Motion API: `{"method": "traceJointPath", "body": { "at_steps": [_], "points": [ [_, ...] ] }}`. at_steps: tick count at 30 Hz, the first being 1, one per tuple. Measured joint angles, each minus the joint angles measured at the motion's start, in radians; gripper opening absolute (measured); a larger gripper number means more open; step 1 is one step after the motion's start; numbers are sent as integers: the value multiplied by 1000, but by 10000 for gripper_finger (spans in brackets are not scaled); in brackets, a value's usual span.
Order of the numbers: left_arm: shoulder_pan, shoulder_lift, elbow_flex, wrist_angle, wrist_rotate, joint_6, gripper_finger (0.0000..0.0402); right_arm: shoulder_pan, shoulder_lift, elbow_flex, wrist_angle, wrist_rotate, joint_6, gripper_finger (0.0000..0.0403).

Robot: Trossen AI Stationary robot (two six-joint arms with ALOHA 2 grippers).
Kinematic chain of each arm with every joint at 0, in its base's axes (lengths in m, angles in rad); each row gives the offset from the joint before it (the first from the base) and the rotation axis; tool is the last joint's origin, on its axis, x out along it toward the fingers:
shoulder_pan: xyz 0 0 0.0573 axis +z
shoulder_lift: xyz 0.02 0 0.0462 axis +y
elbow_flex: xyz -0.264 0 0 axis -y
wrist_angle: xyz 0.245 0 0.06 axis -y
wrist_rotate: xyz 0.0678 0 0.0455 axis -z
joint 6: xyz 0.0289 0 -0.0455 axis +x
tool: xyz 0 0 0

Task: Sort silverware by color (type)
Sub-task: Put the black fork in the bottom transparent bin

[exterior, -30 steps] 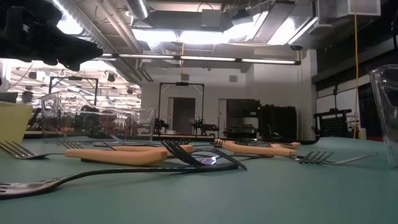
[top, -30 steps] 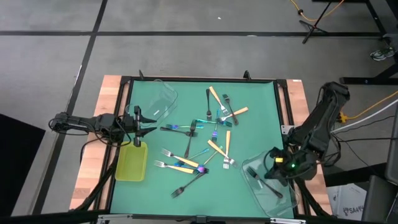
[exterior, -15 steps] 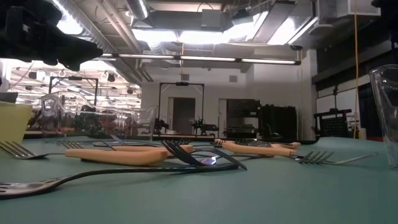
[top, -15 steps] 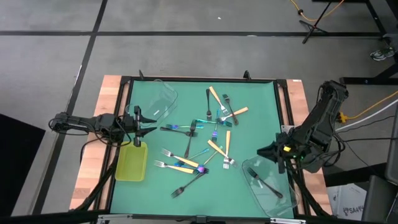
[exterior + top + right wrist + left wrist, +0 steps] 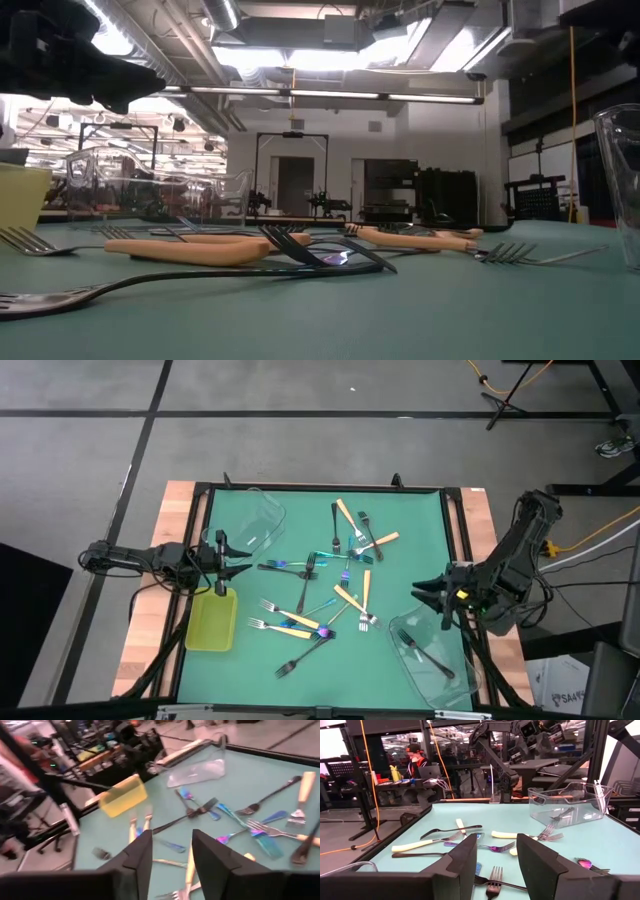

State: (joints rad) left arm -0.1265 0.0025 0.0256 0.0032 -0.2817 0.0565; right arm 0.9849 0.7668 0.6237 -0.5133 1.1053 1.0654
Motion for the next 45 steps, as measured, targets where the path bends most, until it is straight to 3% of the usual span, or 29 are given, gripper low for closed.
{"method": "traceJointPath", "body": {
  "at_steps": [19,27,36,45],
  "points": [
    [0,0,0,3,-32,0,133,-773,-2,0,3,-530,-281,137],
    [0,0,0,3,-33,0,133,-1086,39,1,130,-796,-467,136],
    [0,0,0,5,-52,0,133,-1317,185,1,286,-1039,-599,136],
    [0,0,0,5,-52,0,133,-1446,396,119,268,-1127,-696,136]
  ]
}}
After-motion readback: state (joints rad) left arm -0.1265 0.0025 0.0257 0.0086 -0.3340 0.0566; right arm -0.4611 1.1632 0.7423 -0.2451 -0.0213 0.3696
